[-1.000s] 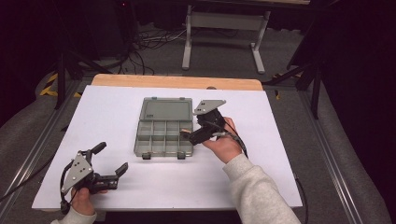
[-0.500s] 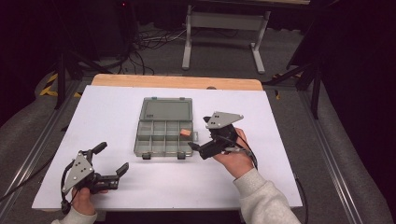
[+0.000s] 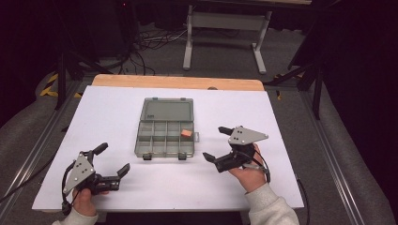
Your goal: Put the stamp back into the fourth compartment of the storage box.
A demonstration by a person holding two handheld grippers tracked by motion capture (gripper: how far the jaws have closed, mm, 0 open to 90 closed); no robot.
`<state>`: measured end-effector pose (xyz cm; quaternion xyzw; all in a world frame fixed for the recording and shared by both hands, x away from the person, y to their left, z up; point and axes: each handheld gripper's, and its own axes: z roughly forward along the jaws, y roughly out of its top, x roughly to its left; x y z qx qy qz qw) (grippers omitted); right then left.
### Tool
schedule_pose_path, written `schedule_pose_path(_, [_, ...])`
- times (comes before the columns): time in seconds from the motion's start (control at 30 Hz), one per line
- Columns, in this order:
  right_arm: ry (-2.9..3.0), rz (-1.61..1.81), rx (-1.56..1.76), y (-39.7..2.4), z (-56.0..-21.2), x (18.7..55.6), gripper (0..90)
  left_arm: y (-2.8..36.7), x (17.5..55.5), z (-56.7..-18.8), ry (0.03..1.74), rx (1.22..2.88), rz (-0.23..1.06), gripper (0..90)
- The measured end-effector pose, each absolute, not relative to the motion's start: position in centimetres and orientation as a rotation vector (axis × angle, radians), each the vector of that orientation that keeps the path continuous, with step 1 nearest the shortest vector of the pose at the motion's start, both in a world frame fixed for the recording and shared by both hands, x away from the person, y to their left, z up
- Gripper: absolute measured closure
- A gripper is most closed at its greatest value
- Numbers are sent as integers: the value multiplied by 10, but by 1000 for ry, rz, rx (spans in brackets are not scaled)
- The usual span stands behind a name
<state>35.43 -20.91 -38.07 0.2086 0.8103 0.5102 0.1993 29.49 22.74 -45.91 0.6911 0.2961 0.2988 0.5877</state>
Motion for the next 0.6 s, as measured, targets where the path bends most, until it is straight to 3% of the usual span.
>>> schedule_pose_path(0.6, [2083,1599,655,-267,-436,329,2,225,295,-461,687,1610,693,10])
